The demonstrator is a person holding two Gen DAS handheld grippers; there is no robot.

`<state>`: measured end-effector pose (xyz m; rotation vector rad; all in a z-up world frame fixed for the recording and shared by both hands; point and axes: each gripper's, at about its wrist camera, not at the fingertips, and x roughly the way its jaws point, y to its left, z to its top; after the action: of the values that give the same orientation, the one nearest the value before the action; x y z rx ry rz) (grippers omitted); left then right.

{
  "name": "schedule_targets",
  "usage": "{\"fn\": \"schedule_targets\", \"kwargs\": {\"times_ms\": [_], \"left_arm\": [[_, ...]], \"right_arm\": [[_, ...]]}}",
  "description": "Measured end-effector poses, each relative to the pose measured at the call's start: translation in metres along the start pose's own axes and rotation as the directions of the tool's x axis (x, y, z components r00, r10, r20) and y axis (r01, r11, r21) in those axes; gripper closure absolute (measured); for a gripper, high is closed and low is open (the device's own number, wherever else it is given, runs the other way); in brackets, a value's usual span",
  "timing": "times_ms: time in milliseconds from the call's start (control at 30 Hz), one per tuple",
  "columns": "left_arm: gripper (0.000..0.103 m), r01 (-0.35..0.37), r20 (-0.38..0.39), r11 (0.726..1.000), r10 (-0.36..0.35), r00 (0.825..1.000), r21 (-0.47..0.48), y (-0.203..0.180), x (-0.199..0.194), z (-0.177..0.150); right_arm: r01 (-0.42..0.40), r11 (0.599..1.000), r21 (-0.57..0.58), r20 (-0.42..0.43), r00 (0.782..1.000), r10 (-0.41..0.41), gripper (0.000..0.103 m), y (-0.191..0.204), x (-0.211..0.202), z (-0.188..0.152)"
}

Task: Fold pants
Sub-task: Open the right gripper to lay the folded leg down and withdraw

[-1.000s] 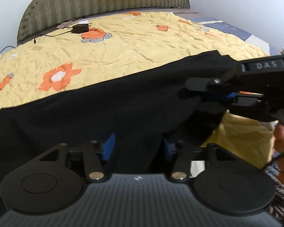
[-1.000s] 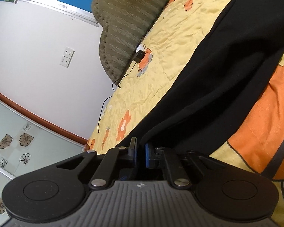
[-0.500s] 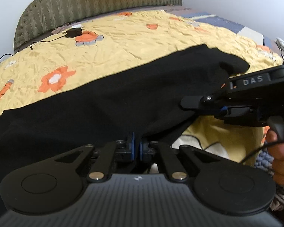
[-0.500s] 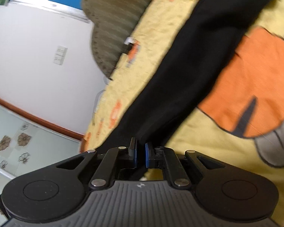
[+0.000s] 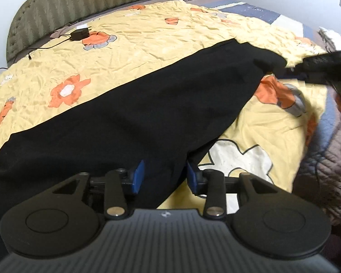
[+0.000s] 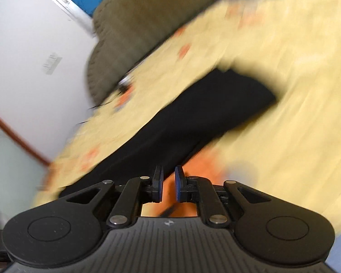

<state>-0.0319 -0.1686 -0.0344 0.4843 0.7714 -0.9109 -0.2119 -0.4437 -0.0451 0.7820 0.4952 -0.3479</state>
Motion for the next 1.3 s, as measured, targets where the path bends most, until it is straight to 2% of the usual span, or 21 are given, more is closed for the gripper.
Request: {"fn": "schedule_targets", "kwargs": {"times_ms": [33,100,233,300,367,400,467,533,633,767,833,933,967,1033,1067,1100,1167,1200,1233,1267,1300], "left_arm": [[0.067,0.003,0.006,1.0,-0.003,1.0,-0.005,0.002,-0.003,0.002],[0.063,-0.006,0.035,1.0,0.006,0.999,-0.016,0.008,-0.007,0.009],[0.047,-0.047,0.076,0.998,0.05,0.996,-0.041,0.018,-0.006,0.026],[0.047,-0.076,0.073,0.996,0.078,0.994,-0.04,0.022,-0.002,0.032],[0.045,-0.056,0.067,0.997,0.059,0.996,-0.045,0.026,-0.001,0.034],[0.043,-0.032,0.062,0.999,0.035,0.997,-0.041,0.028,-0.002,0.032],[0.031,-0.002,0.052,1.0,0.003,0.999,-0.021,0.029,-0.003,0.026],[0.029,-0.035,0.062,0.999,0.035,0.997,0.005,0.027,-0.006,0.018],[0.029,-0.08,0.055,0.997,0.08,0.995,0.007,0.029,-0.002,0.013],[0.029,-0.088,0.046,0.995,0.09,0.995,-0.05,0.038,0.006,0.016],[0.029,-0.091,0.058,0.994,0.094,0.994,-0.065,0.039,0.008,0.018],[0.029,-0.104,0.083,0.992,0.11,0.99,-0.076,0.039,0.007,0.024],[0.029,-0.108,0.093,0.991,0.115,0.989,-0.075,0.04,0.006,0.027],[0.027,-0.106,0.113,0.992,0.114,0.987,-0.071,0.044,0.004,0.031],[0.025,-0.105,0.119,0.992,0.113,0.986,-0.07,0.047,0.005,0.035],[0.025,-0.102,0.123,0.992,0.11,0.986,-0.068,0.05,0.006,0.039],[0.025,-0.087,0.12,0.994,0.094,0.988,-0.062,0.055,0.013,0.052],[0.025,-0.075,0.12,0.995,0.083,0.989,-0.066,0.056,0.018,0.06],[0.026,-0.067,0.123,0.996,0.074,0.99,-0.063,0.056,0.022,0.068],[0.026,-0.052,0.135,0.997,0.059,0.989,-0.054,0.053,0.026,0.075],[0.026,-0.033,0.145,0.998,0.039,0.989,-0.046,0.048,0.031,0.083]], "right_arm": [[0.064,0.997,-0.038,0.045,0.997,-0.062,0.092,-0.002,-0.002,0.01],[0.143,0.983,-0.118,0.111,0.985,-0.13,0.092,-0.004,0.0,0.032],[0.213,0.954,-0.211,0.108,0.975,-0.194,0.091,-0.008,0.029,0.068],[0.278,0.912,-0.301,0.095,0.961,-0.261,0.091,-0.001,0.054,0.08],[0.324,0.877,-0.355,0.1,0.946,-0.309,0.09,-0.001,0.072,0.091],[0.323,0.873,-0.367,0.085,0.946,-0.314,0.09,-0.002,0.08,0.095],[0.289,0.889,-0.356,0.024,0.953,-0.301,0.087,-0.007,0.095,0.102],[0.271,0.894,-0.358,-0.018,0.955,-0.297,0.082,-0.01,0.108,0.102],[0.285,0.859,-0.425,0.016,0.951,-0.308,0.081,-0.004,0.114,0.094],[0.342,0.777,-0.529,0.067,0.929,-0.364,0.082,0.013,0.12,0.082],[0.358,0.762,-0.54,0.08,0.923,-0.377,0.083,0.016,0.126,0.085],[0.44,0.732,-0.52,0.153,0.891,-0.427,0.083,0.018,0.138,0.096],[0.43,0.738,-0.52,0.15,0.897,-0.417,0.082,0.019,0.137,0.1],[0.329,0.776,-0.538,0.105,0.94,-0.325,0.082,0.026,0.126,0.101],[0.281,0.767,-0.577,0.089,0.955,-0.283,0.082,0.033,0.119,0.098],[0.252,0.735,-0.63,0.078,0.962,-0.263,0.082,0.04,0.114,0.093],[0.237,0.648,-0.724,0.071,0.96,-0.272,0.082,0.05,0.11,0.085],[0.259,0.629,-0.733,0.082,0.951,-0.297,0.082,0.053,0.11,0.084],[0.288,0.628,-0.723,0.096,0.942,-0.322,0.082,0.053,0.109,0.085],[0.318,0.648,-0.692,0.115,0.935,-0.337,0.082,0.05,0.104,0.087],[0.341,0.686,-0.643,0.132,0.931,-0.339,0.082,0.046,0.098,0.092]]}}
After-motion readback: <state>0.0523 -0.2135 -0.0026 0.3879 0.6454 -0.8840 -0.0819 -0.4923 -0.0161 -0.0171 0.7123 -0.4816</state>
